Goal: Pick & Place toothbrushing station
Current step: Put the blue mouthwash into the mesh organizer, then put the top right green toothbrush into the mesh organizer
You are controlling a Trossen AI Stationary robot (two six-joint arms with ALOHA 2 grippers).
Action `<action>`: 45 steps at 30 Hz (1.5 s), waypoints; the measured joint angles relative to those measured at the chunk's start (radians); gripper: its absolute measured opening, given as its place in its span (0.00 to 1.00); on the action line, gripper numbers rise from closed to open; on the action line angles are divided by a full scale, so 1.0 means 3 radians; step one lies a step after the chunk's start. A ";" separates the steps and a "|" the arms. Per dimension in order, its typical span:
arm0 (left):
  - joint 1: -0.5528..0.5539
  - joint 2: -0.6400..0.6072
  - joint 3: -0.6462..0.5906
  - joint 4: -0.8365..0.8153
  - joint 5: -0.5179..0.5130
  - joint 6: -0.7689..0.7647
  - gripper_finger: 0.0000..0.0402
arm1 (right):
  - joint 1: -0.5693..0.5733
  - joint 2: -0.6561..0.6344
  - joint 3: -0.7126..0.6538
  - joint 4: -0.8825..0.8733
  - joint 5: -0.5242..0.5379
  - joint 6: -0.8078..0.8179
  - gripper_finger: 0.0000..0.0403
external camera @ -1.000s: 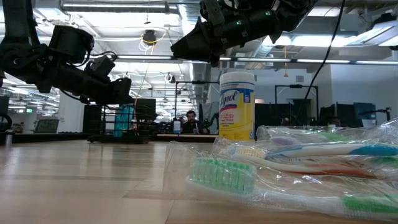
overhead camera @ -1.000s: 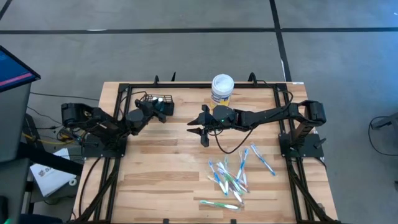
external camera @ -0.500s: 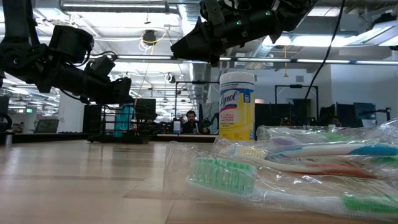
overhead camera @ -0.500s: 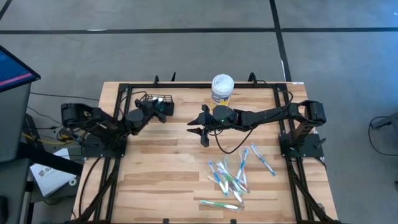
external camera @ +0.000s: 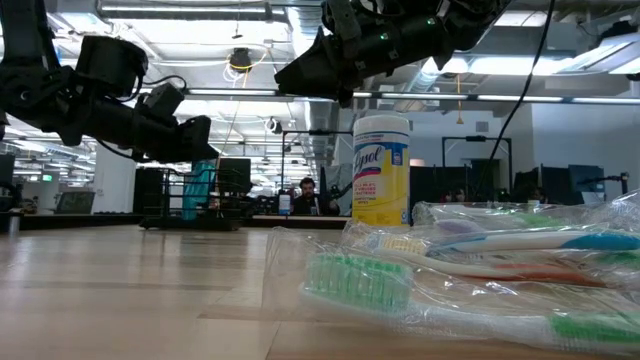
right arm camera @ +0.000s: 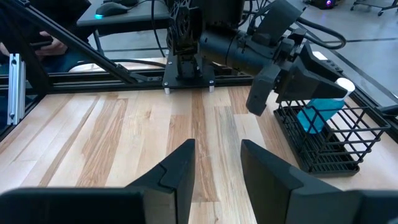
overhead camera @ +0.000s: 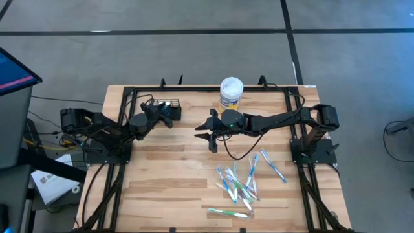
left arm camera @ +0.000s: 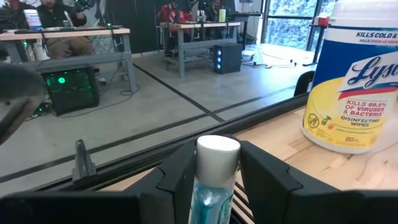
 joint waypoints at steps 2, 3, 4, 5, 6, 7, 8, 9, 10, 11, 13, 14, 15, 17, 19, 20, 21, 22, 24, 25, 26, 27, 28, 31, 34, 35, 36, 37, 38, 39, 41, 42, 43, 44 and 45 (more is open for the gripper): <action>0.0000 0.0000 0.0000 -0.0020 0.0000 0.0003 0.29 | 0.0000 0.0000 0.0000 0.0001 0.0000 0.0000 0.30; 0.0000 0.0000 0.0000 -0.0020 0.0000 0.0003 0.29 | 0.0001 0.0000 0.0000 0.0001 0.0001 0.0000 0.30; 0.0000 0.0000 0.0000 -0.0020 0.0000 0.0000 0.29 | 0.0000 0.0000 0.0000 0.0000 0.0001 0.0000 0.30; 0.0000 0.0000 0.0000 -0.0020 0.0001 -0.0002 0.29 | 0.0000 0.0000 0.0000 0.0001 0.0001 0.0000 0.30; 0.0000 0.0000 0.0000 -0.0020 0.0001 -0.0003 0.30 | 0.0000 0.0000 0.0000 0.0000 0.0001 0.0000 0.30; 0.0000 0.0000 0.0000 -0.0020 0.0004 -0.0003 0.30 | 0.0000 0.0000 0.0000 0.0000 0.0000 0.0000 0.30; 0.0000 0.0000 0.0000 -0.0021 0.0011 -0.0003 0.31 | 0.0000 0.0000 0.0000 0.0000 0.0000 0.0000 0.30; 0.0000 0.0000 0.0000 -0.0021 0.0015 -0.0004 0.31 | 0.0001 0.0000 0.0000 0.0001 0.0001 0.0000 0.30; 0.0000 0.0000 0.0000 -0.0021 0.0019 -0.0004 0.32 | 0.0000 0.0000 0.0000 0.0000 0.0000 0.0000 0.30; 0.0000 0.0000 0.0000 -0.0021 0.0021 -0.0004 0.32 | 0.0000 0.0000 0.0000 0.0000 0.0001 0.0000 0.30; 0.0000 0.0000 0.0000 -0.0024 0.0023 -0.0004 0.33 | 0.0001 0.0000 0.0000 0.0000 0.0000 0.0000 0.30; 0.0000 0.0000 0.0000 -0.0034 0.0023 -0.0004 0.34 | 0.0000 0.0000 0.0000 0.0000 0.0000 0.0000 0.30; 0.0000 0.0001 0.0000 -0.0045 0.0023 -0.0004 0.34 | 0.0001 0.0000 0.0000 0.0001 0.0000 0.0000 0.30; 0.0000 0.0001 0.0000 -0.0049 0.0020 -0.0004 0.34 | 0.0001 0.0000 0.0000 0.0001 0.0000 0.0000 0.30; 0.0000 0.0001 0.0000 -0.0054 0.0019 -0.0005 0.35 | 0.0001 0.0000 0.0000 0.0000 0.0000 0.0000 0.30; 0.0000 0.0001 0.0000 -0.0053 0.0018 -0.0004 0.35 | 0.0000 0.0000 0.0000 0.0001 0.0000 0.0000 0.30; 0.0000 0.0001 0.0000 -0.0053 0.0016 -0.0004 0.35 | 0.0001 0.0000 0.0000 0.0001 0.0000 0.0000 0.30; 0.0000 0.0001 0.0000 -0.0053 0.0014 -0.0004 0.35 | 0.0001 0.0000 0.0000 0.0000 0.0000 0.0000 0.30; 0.0000 0.0002 0.0000 -0.0053 0.0012 -0.0004 0.35 | 0.0001 0.0000 0.0000 0.0001 0.0000 0.0000 0.30; 0.0000 0.0003 0.0000 -0.0053 0.0011 -0.0004 0.35 | 0.0001 0.0000 0.0000 0.0000 0.0000 0.0000 0.30; 0.0000 0.0003 0.0000 -0.0053 0.0011 -0.0005 0.35 | 0.0001 0.0000 0.0000 0.0001 0.0000 0.0000 0.30; 0.0000 0.0003 0.0000 -0.0053 0.0010 -0.0004 0.35 | 0.0001 0.0000 0.0000 0.0001 0.0000 0.0000 0.30; 0.0000 0.0003 0.0000 -0.0052 0.0009 -0.0004 0.35 | 0.0001 0.0000 0.0000 0.0000 0.0000 0.0000 0.30; 0.0000 0.0003 0.0000 -0.0051 0.0015 -0.0005 0.35 | 0.0001 0.0000 0.0000 0.0000 0.0000 0.0000 0.30; 0.0000 0.0003 0.0000 -0.0044 0.0081 -0.0006 0.34 | 0.0001 0.0000 0.0000 0.0000 0.0000 0.0000 0.30; 0.0000 -0.0006 0.0000 -0.0043 0.0093 -0.0004 0.34 | 0.0001 0.0000 0.0000 0.0000 0.0000 0.0000 0.30; 0.0000 -0.0036 -0.0001 -0.0048 0.0103 -0.0005 0.33 | 0.0001 0.0000 0.0000 0.0000 0.0000 0.0000 0.30; 0.0000 -0.0058 0.0000 -0.0027 0.0104 -0.0005 0.33 | 0.0001 0.0000 0.0000 0.0000 0.0000 0.0000 0.30; 0.0000 -0.0095 0.0000 -0.0035 0.0111 -0.0005 0.33 | 0.0001 0.0000 0.0000 -0.0006 0.0000 0.0000 0.30; 0.0000 -0.0143 -0.0002 -0.0044 0.0109 -0.0005 0.32 | 0.0001 0.0000 0.0000 -0.0014 -0.0001 0.0001 0.30; 0.0000 -0.0262 -0.0001 -0.0046 0.0185 -0.0006 0.32 | 0.0003 0.0000 0.0000 -0.0046 -0.0010 0.0010 0.30; 0.0000 -0.0324 -0.0001 -0.0054 0.0244 -0.0005 0.32 | 0.0003 0.0000 0.0000 -0.0065 -0.0011 0.0023 0.30; 0.0000 -0.0380 -0.0001 -0.0084 0.0293 -0.0005 0.31 | 0.0004 0.0000 0.0000 -0.0085 -0.0011 0.0034 0.30; -0.0001 -0.0432 -0.0001 -0.0123 0.0336 -0.0006 0.31 | 0.0005 0.0000 0.0000 -0.0105 -0.0011 0.0039 0.30; -0.0003 -0.0489 -0.0001 -0.0176 0.0388 -0.0006 0.31 | 0.0006 0.0000 0.0000 -0.0124 -0.0012 0.0039 0.30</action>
